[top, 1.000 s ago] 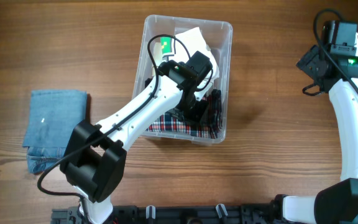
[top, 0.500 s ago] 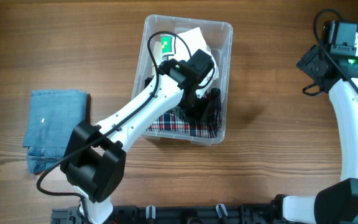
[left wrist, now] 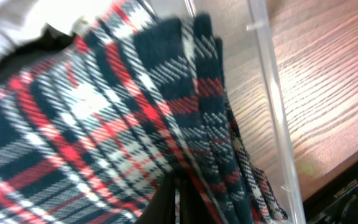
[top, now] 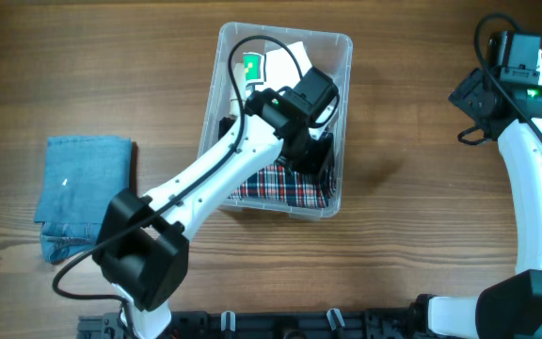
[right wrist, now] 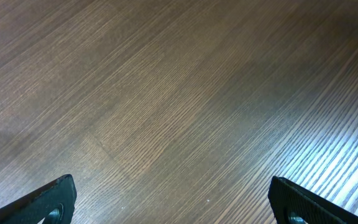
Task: Pack container
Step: 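Press the plaid garment down and tuck its edges with the left gripper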
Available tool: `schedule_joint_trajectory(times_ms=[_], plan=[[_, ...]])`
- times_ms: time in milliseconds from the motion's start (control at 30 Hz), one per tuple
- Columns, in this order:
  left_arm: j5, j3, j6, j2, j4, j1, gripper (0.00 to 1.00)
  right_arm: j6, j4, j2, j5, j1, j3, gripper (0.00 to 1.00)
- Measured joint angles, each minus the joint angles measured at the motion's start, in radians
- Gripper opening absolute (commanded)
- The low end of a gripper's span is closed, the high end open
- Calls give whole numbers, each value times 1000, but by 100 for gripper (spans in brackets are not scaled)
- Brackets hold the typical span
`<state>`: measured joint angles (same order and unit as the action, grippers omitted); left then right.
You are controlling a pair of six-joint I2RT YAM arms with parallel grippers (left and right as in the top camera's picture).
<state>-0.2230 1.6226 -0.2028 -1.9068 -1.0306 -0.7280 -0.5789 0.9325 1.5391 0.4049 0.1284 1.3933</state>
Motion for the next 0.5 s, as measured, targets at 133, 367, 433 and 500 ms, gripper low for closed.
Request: schedule_joint_trajectory(times_ms=[133,367,433,500], plan=[[-10,2,-17,-37,-23,-15,5,0,0,0,0,0,0,100],[-18,16,-24,-107,-38,-26,4,0,0,0,0,0,0,100],[-23,17,-25,-120,-38,-26,4,0,0,0,0,0,0,100],[-29,17,-25,-126,-39,-26,5,0,0,0,0,0,0,100]])
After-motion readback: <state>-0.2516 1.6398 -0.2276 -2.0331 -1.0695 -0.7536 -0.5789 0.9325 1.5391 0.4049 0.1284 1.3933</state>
